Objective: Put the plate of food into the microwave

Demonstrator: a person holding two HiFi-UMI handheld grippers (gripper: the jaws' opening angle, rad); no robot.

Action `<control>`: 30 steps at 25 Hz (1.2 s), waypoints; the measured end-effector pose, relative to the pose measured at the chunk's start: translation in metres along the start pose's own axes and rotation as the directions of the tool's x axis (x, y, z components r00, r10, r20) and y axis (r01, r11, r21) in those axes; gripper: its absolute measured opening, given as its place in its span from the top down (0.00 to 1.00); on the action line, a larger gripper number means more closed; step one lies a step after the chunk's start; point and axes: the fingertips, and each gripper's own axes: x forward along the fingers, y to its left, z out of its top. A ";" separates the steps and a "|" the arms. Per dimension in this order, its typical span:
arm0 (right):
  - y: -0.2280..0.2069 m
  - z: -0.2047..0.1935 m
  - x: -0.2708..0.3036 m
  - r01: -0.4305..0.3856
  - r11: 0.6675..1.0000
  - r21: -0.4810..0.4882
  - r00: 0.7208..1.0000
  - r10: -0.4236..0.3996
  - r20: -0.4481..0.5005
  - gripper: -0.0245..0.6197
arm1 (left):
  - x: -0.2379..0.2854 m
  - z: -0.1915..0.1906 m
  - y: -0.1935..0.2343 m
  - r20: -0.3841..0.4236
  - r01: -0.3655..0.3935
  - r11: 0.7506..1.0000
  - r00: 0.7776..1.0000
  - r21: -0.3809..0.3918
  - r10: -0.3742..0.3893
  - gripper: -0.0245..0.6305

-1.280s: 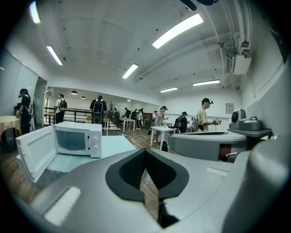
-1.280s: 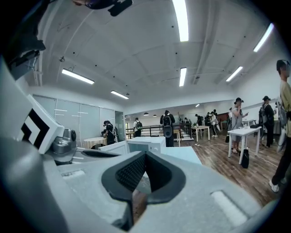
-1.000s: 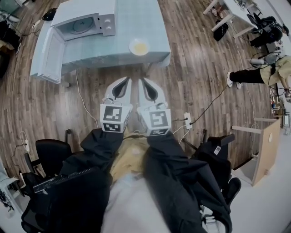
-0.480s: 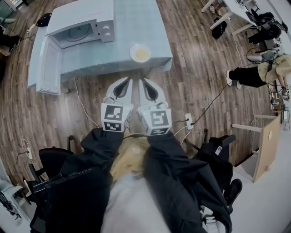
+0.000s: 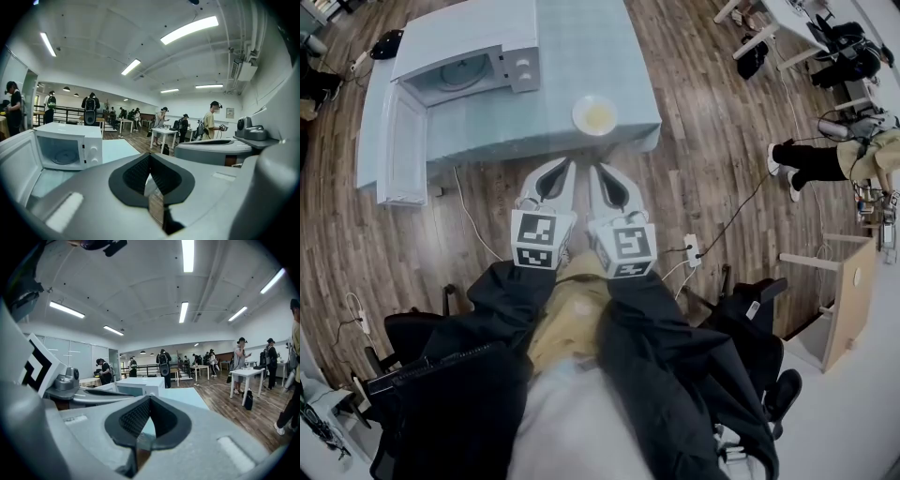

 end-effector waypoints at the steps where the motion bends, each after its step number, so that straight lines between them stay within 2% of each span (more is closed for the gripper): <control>1: -0.001 -0.001 0.001 0.000 1.000 0.001 1.000 0.000 -0.005 0.97 | 0.002 -0.001 0.001 -0.002 0.001 1.000 1.000 -0.003 -0.001 0.96; 7: -0.014 -0.010 0.015 -0.009 1.000 0.029 0.999 0.010 -0.045 0.97 | 0.014 -0.003 0.011 -0.024 -0.019 1.000 1.000 -0.015 0.018 0.96; 11: -0.024 -0.017 0.043 -0.039 0.998 0.043 0.998 0.042 -0.054 0.97 | 0.033 -0.008 0.034 -0.049 -0.061 0.998 0.997 -0.030 0.060 0.96; 21: -0.073 0.014 0.133 -0.132 0.991 0.033 0.990 0.134 -0.043 0.97 | 0.118 0.023 0.083 -0.055 -0.142 0.989 0.989 -0.030 0.141 0.96; 30: -0.123 -0.009 0.182 -0.161 0.983 0.093 0.978 0.172 -0.118 0.97 | 0.182 0.000 0.097 -0.168 -0.169 0.983 0.974 -0.072 0.155 0.96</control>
